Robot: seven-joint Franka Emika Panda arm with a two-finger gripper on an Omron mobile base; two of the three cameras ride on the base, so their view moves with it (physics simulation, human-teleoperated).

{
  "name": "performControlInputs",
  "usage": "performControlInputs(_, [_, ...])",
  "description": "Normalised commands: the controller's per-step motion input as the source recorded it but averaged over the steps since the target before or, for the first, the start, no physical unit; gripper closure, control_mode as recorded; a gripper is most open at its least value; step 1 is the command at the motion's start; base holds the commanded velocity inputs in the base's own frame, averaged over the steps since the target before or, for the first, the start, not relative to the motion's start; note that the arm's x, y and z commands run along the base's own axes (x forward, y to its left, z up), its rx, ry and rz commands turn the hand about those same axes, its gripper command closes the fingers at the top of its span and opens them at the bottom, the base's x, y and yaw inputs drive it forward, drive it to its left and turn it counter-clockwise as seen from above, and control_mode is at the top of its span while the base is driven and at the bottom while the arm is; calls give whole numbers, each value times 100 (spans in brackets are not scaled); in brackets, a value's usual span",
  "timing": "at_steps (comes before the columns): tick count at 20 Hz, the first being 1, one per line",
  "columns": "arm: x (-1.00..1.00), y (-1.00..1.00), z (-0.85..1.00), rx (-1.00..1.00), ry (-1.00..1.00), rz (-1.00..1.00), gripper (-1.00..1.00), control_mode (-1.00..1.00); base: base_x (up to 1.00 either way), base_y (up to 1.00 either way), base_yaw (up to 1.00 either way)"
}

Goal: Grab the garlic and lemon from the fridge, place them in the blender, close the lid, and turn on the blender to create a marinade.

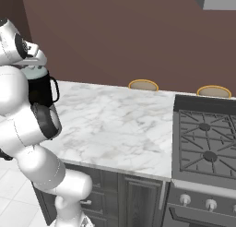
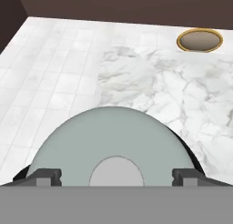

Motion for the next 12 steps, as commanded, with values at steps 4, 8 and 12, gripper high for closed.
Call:
performControlInputs(4, [-14,0,5,0,-5,0,-100,-100,0,0,0])
performControlInputs(8, [-50,1,36,0,-14,0,-100,-100,0,0,0])
performControlInputs(12, [-61,2,37,0,-17,0,-100,-100,0,0,0])
